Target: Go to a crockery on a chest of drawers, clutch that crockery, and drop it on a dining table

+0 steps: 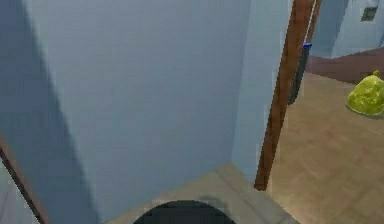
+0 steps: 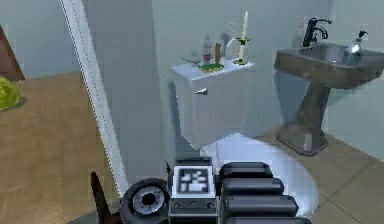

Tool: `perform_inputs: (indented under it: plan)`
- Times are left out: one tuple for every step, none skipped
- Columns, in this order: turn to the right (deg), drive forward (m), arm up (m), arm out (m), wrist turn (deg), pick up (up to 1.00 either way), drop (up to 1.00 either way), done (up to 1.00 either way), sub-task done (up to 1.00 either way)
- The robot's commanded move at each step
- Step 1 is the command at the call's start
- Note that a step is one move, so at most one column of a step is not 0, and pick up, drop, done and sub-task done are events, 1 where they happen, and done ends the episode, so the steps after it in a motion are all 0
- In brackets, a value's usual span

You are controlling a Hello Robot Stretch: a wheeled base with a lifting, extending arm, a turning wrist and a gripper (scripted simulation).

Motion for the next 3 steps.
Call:
perform_inputs:
  plan:
    - [12.0, 0.00, 0.00, 0.00, 0.0, 0.00, 0.00, 0.00, 0.00]
    - [0.0, 0.30, 0.00, 0.00, 0.0, 0.00, 0.00, 0.00, 0.00]
    - [30.0, 0.00, 0.00, 0.00, 0.0, 0.00, 0.00, 0.00, 0.00]
